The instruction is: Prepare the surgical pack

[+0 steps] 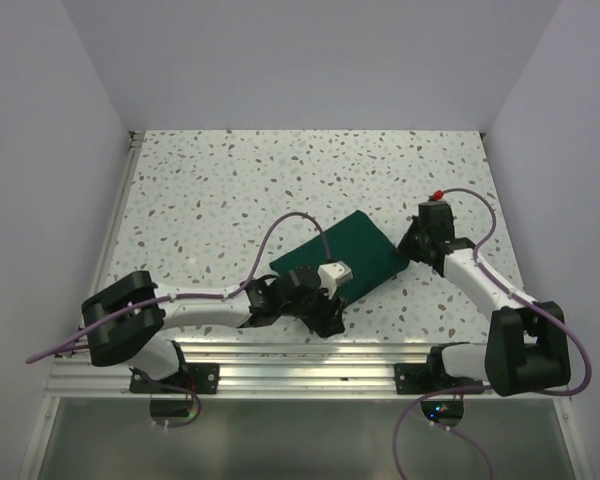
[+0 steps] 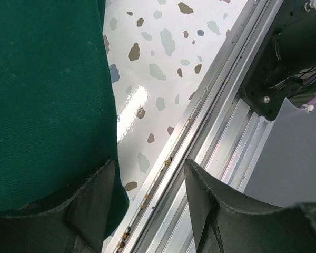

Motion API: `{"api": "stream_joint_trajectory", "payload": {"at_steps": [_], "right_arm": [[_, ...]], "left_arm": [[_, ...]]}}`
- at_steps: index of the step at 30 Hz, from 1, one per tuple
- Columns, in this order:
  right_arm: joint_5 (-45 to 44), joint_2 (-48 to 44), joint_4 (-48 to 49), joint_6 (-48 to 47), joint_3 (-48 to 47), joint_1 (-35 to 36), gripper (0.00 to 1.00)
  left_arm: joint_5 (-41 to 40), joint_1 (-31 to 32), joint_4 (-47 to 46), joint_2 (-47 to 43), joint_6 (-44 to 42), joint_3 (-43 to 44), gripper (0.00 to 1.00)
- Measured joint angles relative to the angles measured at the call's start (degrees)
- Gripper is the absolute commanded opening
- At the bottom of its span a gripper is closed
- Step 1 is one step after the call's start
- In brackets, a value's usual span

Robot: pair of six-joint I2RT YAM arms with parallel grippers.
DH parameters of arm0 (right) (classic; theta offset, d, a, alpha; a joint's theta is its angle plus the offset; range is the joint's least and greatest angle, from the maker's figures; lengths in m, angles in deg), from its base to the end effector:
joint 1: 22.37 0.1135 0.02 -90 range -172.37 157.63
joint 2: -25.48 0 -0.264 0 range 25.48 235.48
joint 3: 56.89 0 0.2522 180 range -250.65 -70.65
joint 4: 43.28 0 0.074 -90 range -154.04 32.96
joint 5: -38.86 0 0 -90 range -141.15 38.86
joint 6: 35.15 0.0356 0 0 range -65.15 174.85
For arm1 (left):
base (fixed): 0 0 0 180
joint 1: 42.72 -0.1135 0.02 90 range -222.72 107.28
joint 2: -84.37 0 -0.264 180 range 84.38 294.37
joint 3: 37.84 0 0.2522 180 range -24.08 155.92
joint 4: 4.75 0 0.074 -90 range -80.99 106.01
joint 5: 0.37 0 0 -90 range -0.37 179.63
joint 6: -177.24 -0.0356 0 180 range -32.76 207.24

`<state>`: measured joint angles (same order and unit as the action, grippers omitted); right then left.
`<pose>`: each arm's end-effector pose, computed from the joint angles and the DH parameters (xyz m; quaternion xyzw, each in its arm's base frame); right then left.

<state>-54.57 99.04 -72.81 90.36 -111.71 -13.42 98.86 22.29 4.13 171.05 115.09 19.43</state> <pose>0.2542 0.0379 0.2039 0.2249 0.9066 0.1088 0.3401 0.1258 -0.2835 0.1856 0.3191 0.8391 -0.3648 0.2471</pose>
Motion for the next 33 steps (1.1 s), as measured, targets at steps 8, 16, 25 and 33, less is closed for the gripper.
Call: {"api": "stream_joint_trajectory", "payload": {"at_steps": [8, 16, 25, 33], "right_arm": [[0.2, 0.2, 0.3, -0.2, 0.2, -0.8, 0.03], [1.5, -0.2, 0.4, -1.5, -4.3, -0.8, 0.20], [1.9, -6.7, 1.7, -4.4, -5.0, -0.8, 0.99], [2.1, -24.6, 8.8, -6.4, 6.3, -0.8, 0.99]], "left_arm": [[-1.5, 1.2, -0.3, -2.0, 0.8, -2.3, 0.82], [-6.6, -0.7, 7.8, -11.5, 0.5, 2.5, 0.87], [-22.1, -10.5, 18.5, -22.4, 4.5, 3.2, 1.00], [-37.4, -10.9, 20.4, -39.6, 7.7, -5.0, 1.00]]}}
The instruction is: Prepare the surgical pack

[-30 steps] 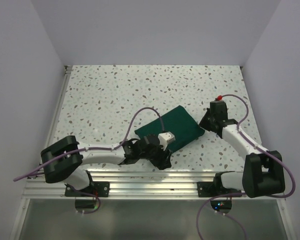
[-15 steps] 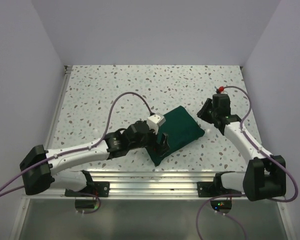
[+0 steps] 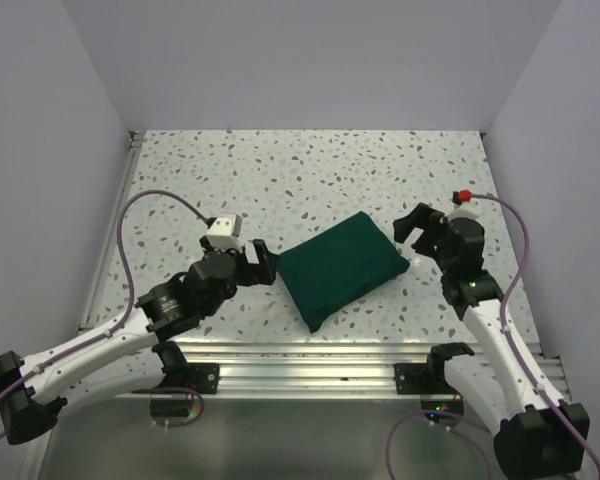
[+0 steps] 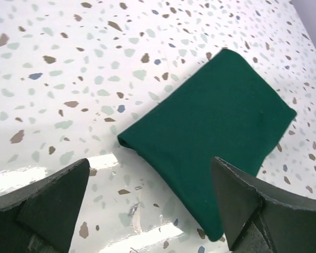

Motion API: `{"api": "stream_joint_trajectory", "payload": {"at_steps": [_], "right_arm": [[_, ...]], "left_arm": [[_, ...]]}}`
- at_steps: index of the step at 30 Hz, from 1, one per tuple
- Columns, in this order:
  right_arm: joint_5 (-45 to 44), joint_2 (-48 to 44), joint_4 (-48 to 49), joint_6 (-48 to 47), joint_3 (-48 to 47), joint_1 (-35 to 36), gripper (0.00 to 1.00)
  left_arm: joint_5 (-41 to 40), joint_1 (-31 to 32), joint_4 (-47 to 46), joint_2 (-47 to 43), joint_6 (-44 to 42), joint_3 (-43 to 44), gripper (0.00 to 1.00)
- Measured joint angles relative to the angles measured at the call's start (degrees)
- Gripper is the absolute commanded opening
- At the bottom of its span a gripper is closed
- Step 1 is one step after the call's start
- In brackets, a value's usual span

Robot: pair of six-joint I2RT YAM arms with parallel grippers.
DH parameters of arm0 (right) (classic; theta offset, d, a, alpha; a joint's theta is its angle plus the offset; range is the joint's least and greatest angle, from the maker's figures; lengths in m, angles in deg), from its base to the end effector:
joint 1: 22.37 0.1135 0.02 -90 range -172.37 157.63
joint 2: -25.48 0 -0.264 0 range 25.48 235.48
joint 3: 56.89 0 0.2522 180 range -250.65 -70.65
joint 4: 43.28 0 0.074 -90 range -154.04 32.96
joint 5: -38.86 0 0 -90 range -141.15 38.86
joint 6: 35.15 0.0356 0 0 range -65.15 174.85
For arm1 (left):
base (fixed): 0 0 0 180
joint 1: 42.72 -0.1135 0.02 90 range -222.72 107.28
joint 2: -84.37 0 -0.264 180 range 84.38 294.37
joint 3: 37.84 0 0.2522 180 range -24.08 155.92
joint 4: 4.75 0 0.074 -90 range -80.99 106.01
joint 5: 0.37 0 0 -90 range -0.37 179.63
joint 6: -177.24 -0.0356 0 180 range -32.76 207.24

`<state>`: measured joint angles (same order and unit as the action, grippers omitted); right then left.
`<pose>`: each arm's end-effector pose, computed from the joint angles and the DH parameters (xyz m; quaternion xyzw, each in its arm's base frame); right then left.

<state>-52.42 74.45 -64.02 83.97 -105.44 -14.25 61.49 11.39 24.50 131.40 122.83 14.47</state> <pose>0.1992 0.0276 0.2712 0.1565 0.8099 0.1717 0.5386 0.1235 -0.1420 0.2871 0.0002 0.8241 -0.2282 0.5185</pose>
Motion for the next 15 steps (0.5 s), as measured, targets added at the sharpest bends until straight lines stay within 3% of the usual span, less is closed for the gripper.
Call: {"api": "stream_joint_trajectory", "payload": {"at_steps": [7, 15], "right_arm": [[-2.9, -9.6, 0.1, -2.4, 4.2, 0.0, 0.99], [-4.2, -13.0, -0.1, -3.3, 6.5, 0.0, 0.98]], "left_arm": [[-9.2, 0.0, -1.0, -7.5, 0.2, -7.5, 1.00], [-12.8, 0.0, -2.7, -12.9, -1.5, -12.0, 1.00]]}}
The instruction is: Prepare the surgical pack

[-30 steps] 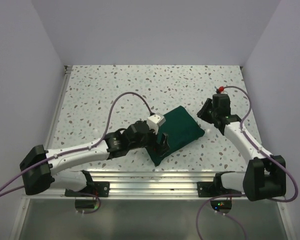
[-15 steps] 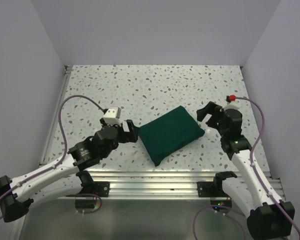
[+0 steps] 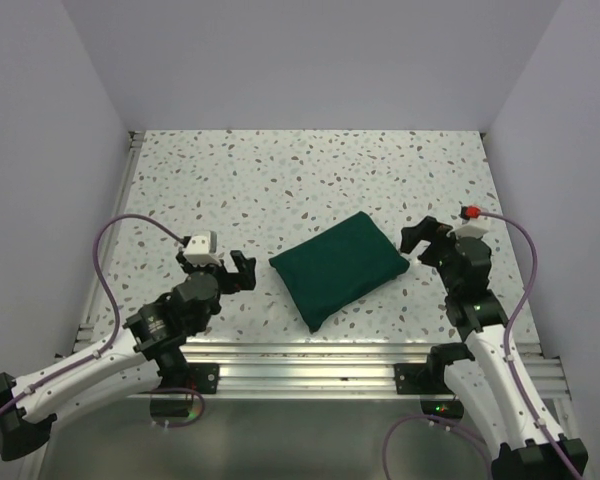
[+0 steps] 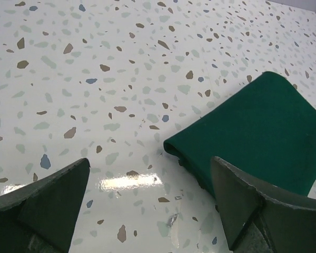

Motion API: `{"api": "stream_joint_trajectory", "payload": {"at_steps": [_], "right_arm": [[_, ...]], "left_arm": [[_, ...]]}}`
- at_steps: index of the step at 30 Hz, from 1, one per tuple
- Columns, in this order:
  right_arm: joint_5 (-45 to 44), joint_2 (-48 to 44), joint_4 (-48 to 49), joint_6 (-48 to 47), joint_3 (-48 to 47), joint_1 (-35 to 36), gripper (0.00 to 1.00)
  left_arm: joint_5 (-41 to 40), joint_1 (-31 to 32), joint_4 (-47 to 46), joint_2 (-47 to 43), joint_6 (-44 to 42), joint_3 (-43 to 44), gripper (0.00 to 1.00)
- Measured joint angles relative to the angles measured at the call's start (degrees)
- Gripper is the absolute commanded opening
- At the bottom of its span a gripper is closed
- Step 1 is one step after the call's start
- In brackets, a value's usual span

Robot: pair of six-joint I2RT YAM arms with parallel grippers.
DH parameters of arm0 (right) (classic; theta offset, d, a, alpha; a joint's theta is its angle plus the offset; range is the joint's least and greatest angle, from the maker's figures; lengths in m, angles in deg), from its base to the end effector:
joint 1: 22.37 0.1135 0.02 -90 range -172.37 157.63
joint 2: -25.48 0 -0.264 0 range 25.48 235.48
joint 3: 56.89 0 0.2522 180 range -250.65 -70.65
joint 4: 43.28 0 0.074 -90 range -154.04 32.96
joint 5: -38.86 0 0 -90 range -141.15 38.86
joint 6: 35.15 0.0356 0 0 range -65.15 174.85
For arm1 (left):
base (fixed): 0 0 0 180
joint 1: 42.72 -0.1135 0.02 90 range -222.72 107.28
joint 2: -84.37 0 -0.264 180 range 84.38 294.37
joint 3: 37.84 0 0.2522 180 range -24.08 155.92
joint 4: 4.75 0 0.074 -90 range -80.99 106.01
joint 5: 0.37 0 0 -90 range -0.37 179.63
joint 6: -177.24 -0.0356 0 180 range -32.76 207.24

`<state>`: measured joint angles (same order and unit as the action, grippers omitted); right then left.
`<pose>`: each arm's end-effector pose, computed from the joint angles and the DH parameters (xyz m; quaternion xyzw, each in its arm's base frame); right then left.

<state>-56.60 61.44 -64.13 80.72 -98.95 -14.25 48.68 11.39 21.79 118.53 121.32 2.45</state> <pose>0.1618 0.0197 0.2675 0.1508 0.7772 0.1422 0.5942 0.1050 -0.1053 0.2535 -0.0628 0.7923 -0.1657 0.5838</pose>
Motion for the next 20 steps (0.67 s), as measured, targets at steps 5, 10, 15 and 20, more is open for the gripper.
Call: {"api": "stream_joint_trajectory", "payload": {"at_steps": [5, 10, 15, 20], "right_arm": [[-0.7, 0.0, -0.3, 0.0, 0.6, 0.0, 0.99], [-1.1, -0.5, -0.7, 0.0, 0.7, 0.0, 0.99], [-2.6, -1.2, -1.2, 0.0, 0.7, 0.0, 0.99], [-4.3, -1.1, -2.2, 0.0, 0.7, 0.0, 0.99]], "left_arm": [[-0.3, 0.0, -0.3, 0.0, -0.5, 0.0, 1.00], [-0.7, 0.0, -0.3, -0.1, -0.6, -0.1, 1.00], [-1.6, 0.0, -0.3, -0.7, -0.6, -0.2, 1.00], [-2.5, 0.0, -0.1, -1.6, -0.6, -0.2, 1.00]]}}
